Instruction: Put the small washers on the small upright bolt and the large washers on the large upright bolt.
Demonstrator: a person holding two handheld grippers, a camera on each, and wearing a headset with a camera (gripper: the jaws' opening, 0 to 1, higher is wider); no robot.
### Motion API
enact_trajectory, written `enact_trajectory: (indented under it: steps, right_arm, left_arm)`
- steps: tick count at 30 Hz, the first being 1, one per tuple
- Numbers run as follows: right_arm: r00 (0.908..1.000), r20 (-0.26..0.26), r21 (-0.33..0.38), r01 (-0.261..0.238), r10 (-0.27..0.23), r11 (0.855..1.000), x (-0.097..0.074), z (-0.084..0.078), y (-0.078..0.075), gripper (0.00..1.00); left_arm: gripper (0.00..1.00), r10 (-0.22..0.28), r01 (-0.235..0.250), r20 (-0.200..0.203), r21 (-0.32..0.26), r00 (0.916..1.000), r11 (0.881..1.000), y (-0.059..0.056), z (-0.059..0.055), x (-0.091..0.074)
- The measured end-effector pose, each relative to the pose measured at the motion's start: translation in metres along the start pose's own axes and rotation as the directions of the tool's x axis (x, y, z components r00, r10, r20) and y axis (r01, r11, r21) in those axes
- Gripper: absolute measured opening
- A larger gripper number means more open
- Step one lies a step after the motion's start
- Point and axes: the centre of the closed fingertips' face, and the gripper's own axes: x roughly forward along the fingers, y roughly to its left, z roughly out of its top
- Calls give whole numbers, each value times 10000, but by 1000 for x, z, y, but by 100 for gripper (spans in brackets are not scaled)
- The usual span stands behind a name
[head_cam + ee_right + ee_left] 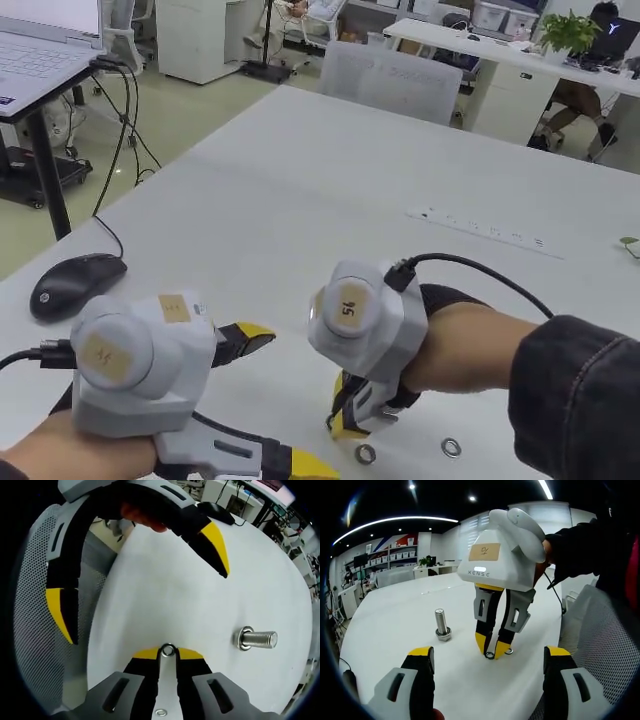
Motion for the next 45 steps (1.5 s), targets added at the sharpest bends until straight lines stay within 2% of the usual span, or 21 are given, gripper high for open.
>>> enact_trajectory:
  steps: [9, 24, 45]
  right_arm:
    - [9999, 147, 351, 67, -73, 9994, -14, -3, -5, 13]
    - [9983, 228, 1035, 512, -539, 9933, -54, -25, -16, 13]
    - [9959, 186, 1595, 849, -890, 9835, -84, -49, -20, 13]
  left_arm:
    - [90, -116, 116, -22, 73, 9999, 9999, -1, 2, 3]
    - [91, -410, 411, -19, 225, 9992, 9989, -4, 8, 11]
    - [91, -738, 742, -96, 385, 9972, 9965, -8, 13, 22]
